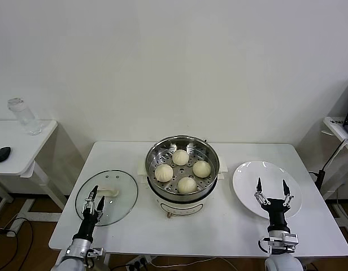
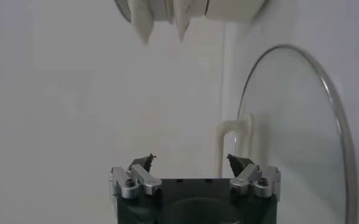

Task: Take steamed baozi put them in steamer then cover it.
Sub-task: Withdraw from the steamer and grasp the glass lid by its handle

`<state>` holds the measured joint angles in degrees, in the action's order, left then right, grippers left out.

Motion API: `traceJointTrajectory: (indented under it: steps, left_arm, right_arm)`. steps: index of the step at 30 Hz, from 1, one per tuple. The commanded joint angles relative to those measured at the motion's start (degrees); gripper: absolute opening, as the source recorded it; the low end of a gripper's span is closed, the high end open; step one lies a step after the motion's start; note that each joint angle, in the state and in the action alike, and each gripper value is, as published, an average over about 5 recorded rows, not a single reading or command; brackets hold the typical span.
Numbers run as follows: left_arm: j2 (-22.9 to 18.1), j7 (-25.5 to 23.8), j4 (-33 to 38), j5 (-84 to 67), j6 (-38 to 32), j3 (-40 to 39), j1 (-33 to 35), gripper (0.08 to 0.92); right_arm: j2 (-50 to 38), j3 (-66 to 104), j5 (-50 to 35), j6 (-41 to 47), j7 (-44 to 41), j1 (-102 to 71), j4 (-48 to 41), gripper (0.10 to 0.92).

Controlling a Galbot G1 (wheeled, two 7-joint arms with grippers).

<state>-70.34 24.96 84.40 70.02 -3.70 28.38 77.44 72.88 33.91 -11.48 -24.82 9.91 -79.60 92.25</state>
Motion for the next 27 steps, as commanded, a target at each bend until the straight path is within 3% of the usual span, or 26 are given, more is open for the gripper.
traceJointTrajectory:
  steps: [1,27]
  left_arm:
    - [-0.01,-0.95,-1.58,0.59,1.62,-1.31,-3.58,0.823]
    - [1.29,-4.22,-5.58,-1.41,3.74,-4.79,-8.37,0.823]
  right_arm:
    - [0.55,0.02,0.51,0.15,-0.25,-0.46,-0.20,0.823]
    - [1.63,0.61,1.62,-0.49,-0.70,-0.71,-0.47,0.823]
